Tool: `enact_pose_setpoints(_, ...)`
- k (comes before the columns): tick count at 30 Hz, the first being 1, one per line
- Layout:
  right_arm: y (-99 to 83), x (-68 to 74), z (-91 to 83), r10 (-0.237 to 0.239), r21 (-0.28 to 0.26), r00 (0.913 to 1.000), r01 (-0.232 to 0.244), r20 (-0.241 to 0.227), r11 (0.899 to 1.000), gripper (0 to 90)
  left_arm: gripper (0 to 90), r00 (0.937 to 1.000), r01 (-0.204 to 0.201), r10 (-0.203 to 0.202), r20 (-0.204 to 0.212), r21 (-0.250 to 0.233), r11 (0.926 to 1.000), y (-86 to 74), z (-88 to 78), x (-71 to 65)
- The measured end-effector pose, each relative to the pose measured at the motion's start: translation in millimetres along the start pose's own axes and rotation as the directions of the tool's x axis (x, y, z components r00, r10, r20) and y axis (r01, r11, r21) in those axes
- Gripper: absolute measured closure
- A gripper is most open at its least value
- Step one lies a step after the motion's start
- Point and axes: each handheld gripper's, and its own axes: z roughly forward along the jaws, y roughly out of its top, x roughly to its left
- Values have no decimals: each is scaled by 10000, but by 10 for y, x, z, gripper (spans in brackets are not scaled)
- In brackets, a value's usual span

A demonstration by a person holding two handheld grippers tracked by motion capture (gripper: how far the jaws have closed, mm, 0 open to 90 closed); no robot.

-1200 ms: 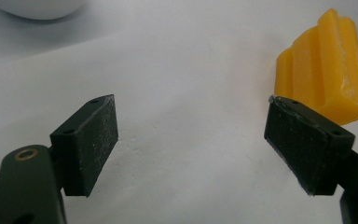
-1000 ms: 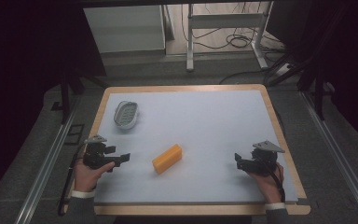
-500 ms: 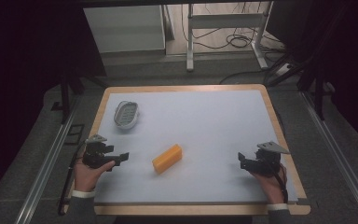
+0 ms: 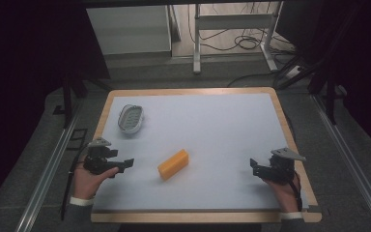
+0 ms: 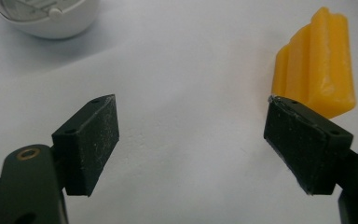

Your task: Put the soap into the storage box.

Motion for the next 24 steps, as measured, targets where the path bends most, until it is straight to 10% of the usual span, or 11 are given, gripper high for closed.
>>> enact_pose_setpoints(24, 4, 28, -49, -136, -50, 9993, 138, 343, 9999, 76, 164, 9903, -1264, 1243, 628, 320, 9915, 317, -52, -346)
